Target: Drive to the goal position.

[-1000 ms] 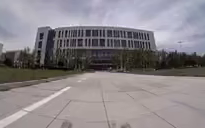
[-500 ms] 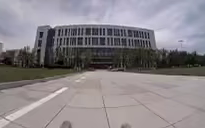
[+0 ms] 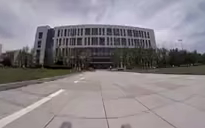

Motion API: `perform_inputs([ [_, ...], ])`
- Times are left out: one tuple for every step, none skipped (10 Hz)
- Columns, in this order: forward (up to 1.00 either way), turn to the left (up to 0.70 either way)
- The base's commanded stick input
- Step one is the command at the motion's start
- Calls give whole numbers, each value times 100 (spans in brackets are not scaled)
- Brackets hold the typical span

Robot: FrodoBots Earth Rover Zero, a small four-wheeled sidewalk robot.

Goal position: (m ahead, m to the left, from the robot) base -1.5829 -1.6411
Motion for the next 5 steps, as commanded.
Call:
perform_inputs([
  [70, 0],
  [70, 0],
  [70, 0],
  [70, 0],
  [70, 0],
])
